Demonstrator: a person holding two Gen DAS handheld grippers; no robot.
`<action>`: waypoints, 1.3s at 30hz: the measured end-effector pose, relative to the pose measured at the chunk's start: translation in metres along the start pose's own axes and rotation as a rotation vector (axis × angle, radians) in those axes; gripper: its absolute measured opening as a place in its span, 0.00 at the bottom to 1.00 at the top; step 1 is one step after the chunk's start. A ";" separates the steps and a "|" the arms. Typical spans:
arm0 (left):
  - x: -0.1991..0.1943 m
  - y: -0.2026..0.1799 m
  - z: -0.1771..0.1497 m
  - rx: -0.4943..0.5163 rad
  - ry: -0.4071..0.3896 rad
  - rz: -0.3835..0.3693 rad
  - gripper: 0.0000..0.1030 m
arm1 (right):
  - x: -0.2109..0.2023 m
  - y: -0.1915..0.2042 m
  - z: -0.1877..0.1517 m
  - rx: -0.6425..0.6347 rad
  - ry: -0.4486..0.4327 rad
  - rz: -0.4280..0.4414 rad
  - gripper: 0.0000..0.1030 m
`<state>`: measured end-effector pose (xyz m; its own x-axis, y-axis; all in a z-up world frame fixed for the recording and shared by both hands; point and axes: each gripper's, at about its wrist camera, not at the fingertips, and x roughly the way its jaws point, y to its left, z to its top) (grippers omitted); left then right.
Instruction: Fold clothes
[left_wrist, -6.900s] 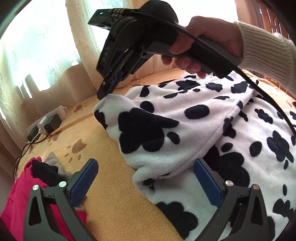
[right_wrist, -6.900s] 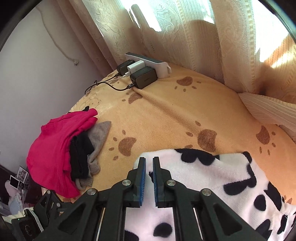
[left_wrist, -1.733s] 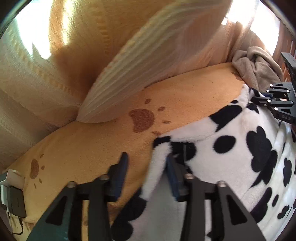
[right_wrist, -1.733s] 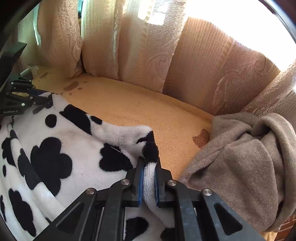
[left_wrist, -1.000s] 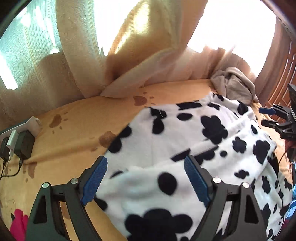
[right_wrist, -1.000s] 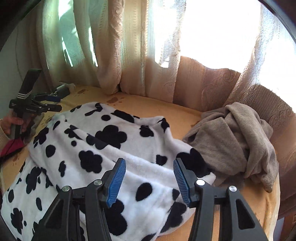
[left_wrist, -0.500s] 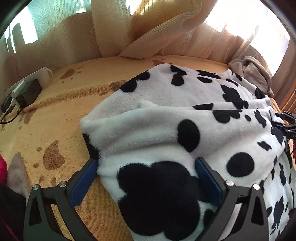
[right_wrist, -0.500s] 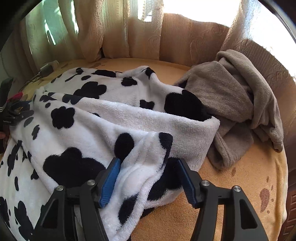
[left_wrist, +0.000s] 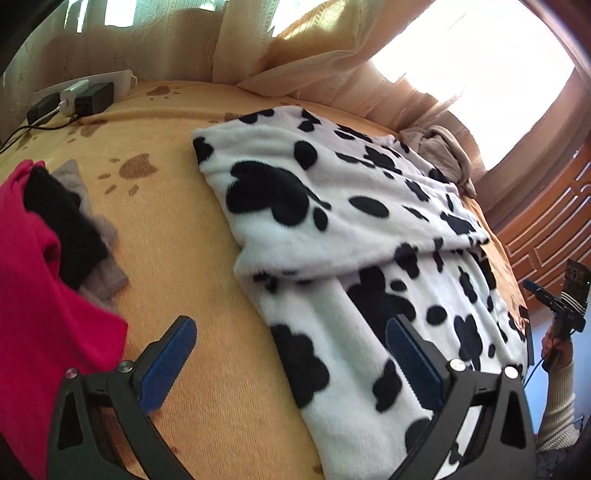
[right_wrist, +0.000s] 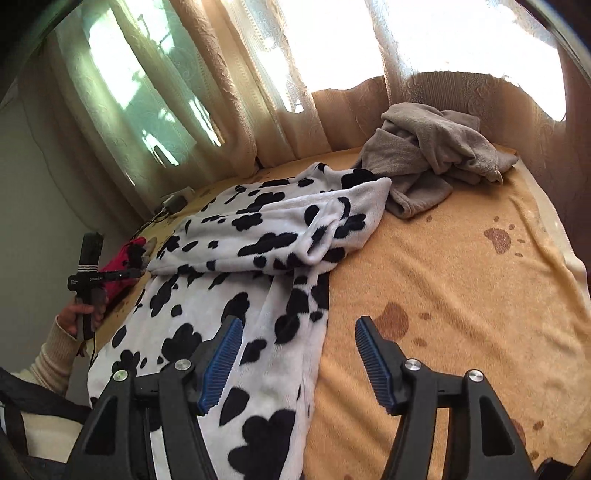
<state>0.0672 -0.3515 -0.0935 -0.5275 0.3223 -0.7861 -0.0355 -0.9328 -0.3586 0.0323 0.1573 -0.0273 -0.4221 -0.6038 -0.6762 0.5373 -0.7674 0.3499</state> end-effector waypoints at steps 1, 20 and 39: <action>-0.004 -0.003 -0.011 0.007 0.010 -0.017 1.00 | -0.006 0.006 -0.013 -0.010 0.015 0.004 0.64; -0.042 -0.031 -0.130 0.126 0.045 -0.393 1.00 | -0.015 -0.001 -0.119 0.116 0.038 0.059 0.65; -0.056 -0.048 -0.145 0.021 -0.009 -0.700 1.00 | -0.062 0.050 -0.118 0.055 -0.253 0.027 0.67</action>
<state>0.2215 -0.3015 -0.1051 -0.3818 0.8471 -0.3696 -0.3854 -0.5094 -0.7694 0.1713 0.1819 -0.0445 -0.5812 -0.6533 -0.4852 0.5130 -0.7570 0.4047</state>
